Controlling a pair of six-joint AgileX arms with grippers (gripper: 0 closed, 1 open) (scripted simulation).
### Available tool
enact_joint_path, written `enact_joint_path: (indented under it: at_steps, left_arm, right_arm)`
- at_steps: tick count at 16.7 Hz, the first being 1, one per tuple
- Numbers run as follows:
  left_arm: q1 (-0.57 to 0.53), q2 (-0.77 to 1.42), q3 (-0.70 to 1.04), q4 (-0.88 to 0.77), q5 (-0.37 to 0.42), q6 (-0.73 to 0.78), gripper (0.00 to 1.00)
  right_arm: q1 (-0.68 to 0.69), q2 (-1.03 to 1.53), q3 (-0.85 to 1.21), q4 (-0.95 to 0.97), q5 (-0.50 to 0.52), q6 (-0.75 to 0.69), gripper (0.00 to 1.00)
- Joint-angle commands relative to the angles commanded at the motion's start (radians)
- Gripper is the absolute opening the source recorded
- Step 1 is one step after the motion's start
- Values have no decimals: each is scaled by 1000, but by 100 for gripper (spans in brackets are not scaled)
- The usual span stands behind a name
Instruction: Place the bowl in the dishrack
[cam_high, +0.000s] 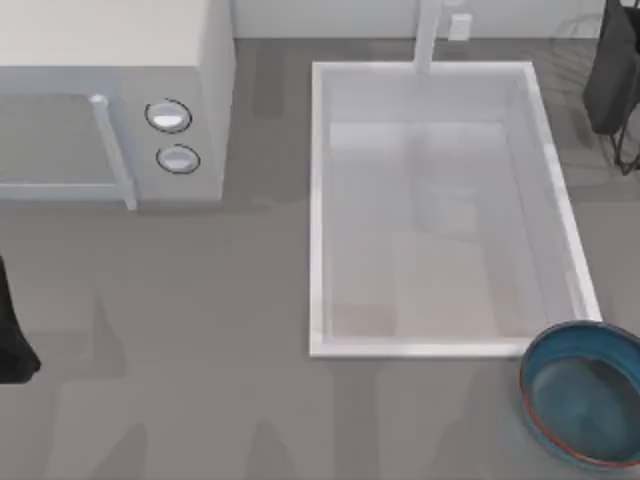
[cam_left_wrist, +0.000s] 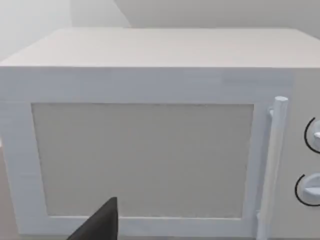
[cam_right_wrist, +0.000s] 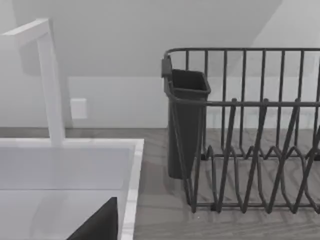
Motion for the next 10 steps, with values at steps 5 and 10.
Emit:
enact_joint_path:
  at_steps: [5, 10]
  left_arm:
    - [0, 0, 0, 0, 0, 0, 100]
    - [0, 0, 0, 0, 0, 0, 100]
  right_arm:
    - [8, 66, 65, -65, 0, 10, 100]
    - [38, 387, 317, -351, 3, 45, 100]
